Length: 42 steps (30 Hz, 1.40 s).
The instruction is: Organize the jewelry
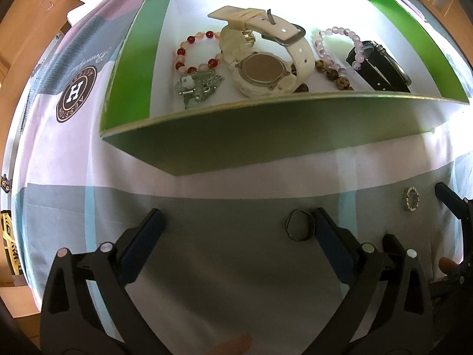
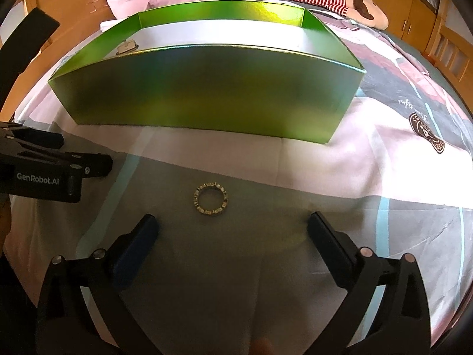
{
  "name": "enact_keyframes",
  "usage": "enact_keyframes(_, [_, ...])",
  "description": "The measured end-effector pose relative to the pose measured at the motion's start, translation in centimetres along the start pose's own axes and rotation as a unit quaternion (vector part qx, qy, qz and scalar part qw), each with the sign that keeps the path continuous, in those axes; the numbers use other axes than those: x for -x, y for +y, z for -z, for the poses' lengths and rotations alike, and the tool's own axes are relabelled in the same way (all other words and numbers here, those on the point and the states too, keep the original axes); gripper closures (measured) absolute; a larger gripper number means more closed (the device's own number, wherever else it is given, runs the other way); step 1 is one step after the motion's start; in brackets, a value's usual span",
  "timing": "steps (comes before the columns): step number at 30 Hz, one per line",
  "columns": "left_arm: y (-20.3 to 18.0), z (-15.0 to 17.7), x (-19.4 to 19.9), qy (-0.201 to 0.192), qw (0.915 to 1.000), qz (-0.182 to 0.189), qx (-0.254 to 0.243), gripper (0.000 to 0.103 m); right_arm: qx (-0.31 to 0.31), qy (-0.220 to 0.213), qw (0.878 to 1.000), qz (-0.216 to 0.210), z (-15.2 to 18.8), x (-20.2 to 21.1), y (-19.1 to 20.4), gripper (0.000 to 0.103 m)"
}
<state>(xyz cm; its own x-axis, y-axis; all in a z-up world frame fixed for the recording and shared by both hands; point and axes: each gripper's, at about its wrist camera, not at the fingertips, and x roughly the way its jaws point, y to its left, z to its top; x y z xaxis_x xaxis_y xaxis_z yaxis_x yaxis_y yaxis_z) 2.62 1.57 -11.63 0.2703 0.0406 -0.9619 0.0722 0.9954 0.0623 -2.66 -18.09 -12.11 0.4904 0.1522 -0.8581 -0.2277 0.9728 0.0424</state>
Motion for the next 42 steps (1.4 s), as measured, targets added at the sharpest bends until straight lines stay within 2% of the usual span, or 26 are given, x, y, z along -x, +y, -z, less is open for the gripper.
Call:
enact_keyframes(15, [-0.9, 1.7, -0.1, -0.066, 0.9977, -0.005, 0.014, 0.003, 0.003, -0.002, 1.0, 0.013, 0.0, -0.1, 0.4, 0.002])
enact_keyframes(20, [-1.3, 2.1, 0.1, -0.099, 0.9947, -0.015, 0.022, 0.003, 0.002, 0.001, 1.0, 0.016, -0.2, -0.1, 0.4, 0.002])
enact_keyframes(22, [-1.6, 2.2, 0.3, -0.098, 0.9948, -0.022, 0.021, 0.003, 0.002, 0.003, 1.0, 0.018, -0.2, -0.1, 0.5, 0.002])
enact_keyframes(25, [-1.6, 1.8, 0.4, -0.072, 0.9968, -0.016, 0.03, 0.003, 0.003, 0.009, 1.0, 0.02, -0.3, -0.1, 0.5, 0.003])
enact_keyframes(28, [-1.2, 1.1, -0.1, -0.051, 0.9983, -0.007, 0.026, 0.003, 0.012, 0.009, 1.0, 0.016, -0.3, 0.1, 0.8, 0.011])
enact_keyframes(31, [-0.8, 0.6, 0.0, -0.047, 0.9986, -0.001, 0.026, 0.003, 0.036, -0.002, 0.999, 0.008, -0.3, 0.7, 1.6, 0.029])
enact_keyframes(36, [-0.8, 0.3, 1.6, -0.073, 0.9971, -0.009, 0.022, 0.03, 0.06, -0.009, 0.998, -0.004, -0.4, 1.1, 2.8, 0.059])
enact_keyframes(37, [-0.8, 0.0, 1.9, -0.076, 0.9969, -0.002, 0.018, 0.031, 0.06, -0.009, 0.998, -0.005, -0.5, 1.1, 2.8, 0.061])
enact_keyframes(39, [-0.4, -0.2, 2.4, -0.074, 0.9964, 0.03, 0.028, 0.038, 0.056, -0.009, 0.998, -0.011, -1.1, 1.0, 2.6, 0.074])
enact_keyframes(42, [0.5, -0.6, 2.9, -0.075, 0.9945, 0.057, 0.045, 0.038, 0.025, -0.005, 1.0, -0.002, -2.2, 0.8, 1.3, 0.077])
